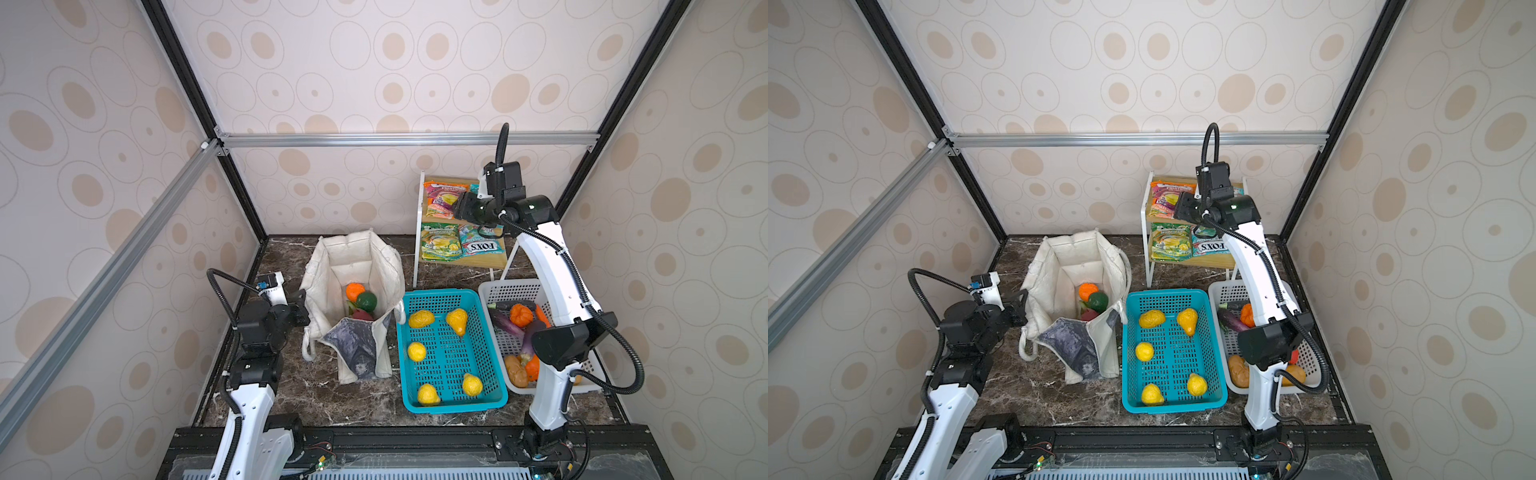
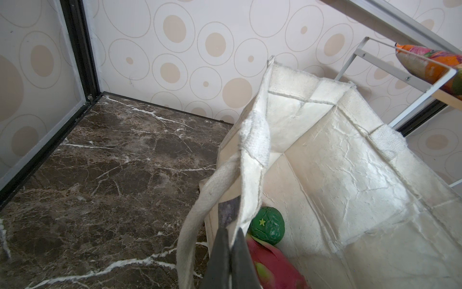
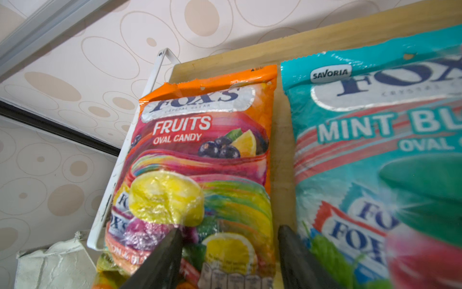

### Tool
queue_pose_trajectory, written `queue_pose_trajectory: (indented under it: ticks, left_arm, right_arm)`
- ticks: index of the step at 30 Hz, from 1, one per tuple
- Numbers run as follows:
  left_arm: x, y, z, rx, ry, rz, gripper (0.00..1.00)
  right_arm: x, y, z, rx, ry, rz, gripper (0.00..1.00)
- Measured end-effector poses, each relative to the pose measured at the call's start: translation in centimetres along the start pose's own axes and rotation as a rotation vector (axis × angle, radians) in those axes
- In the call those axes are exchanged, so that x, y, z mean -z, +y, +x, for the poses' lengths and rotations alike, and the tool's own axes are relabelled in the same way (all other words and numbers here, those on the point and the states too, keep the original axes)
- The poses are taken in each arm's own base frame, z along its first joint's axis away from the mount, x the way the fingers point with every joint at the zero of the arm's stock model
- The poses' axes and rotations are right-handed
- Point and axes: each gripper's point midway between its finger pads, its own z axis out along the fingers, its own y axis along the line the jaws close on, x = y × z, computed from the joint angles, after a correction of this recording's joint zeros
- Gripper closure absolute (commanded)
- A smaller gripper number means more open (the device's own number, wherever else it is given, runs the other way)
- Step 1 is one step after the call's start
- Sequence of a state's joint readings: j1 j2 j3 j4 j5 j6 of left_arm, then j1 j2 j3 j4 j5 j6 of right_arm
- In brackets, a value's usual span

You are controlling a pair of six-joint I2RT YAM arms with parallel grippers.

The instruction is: Place the food into the grocery bag and tie it

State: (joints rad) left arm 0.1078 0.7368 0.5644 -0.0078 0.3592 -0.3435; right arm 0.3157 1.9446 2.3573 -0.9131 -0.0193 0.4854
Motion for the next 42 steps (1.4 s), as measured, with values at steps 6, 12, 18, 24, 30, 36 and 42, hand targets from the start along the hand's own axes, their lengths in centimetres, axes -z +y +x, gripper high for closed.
queue_pose_trajectory:
  ticks: [6,12,18,24,30,36,42]
  left_arm:
    - [-0.1,0.1,0.1,0.001,0.004,-0.001,1.00]
    - [-0.1,0.1,0.1,0.001,0.005,-0.001,1.00]
    - [-0.1,0.1,0.1,0.001,0.005,-0.001,1.00]
    - [-0.1,0.1,0.1,0.001,0.005,-0.001,1.00]
    - [-0.1,0.1,0.1,0.001,0.005,-0.001,1.00]
    - [-0.1,0.1,0.1,0.001,0.005,-0.001,1.00]
    - [-0.1,0.1,0.1,0.002,0.006,-0.002,1.00]
  right_arm:
    - [0.1,0.3,0.3,-0.016,-0.012,-0.047,0.40]
    - [0.5,0.4,0.5,-0.041,-0.026,-0.078,0.58]
    - [0.7,0.5,0.4,-0.056,-0.031,-0.086,0.69]
    - [1.5,0.9,0.2,-0.060,-0.035,-0.110,0.83]
    - [1.9,1.2,0.2,-0.072,-0.032,-0.128,0.74]
    - [1.1,0.9,1.1,-0.080,-0.005,-0.126,0.62]
    - [0.6,1.1,1.6,-0.082,0.010,-0.146,0.95]
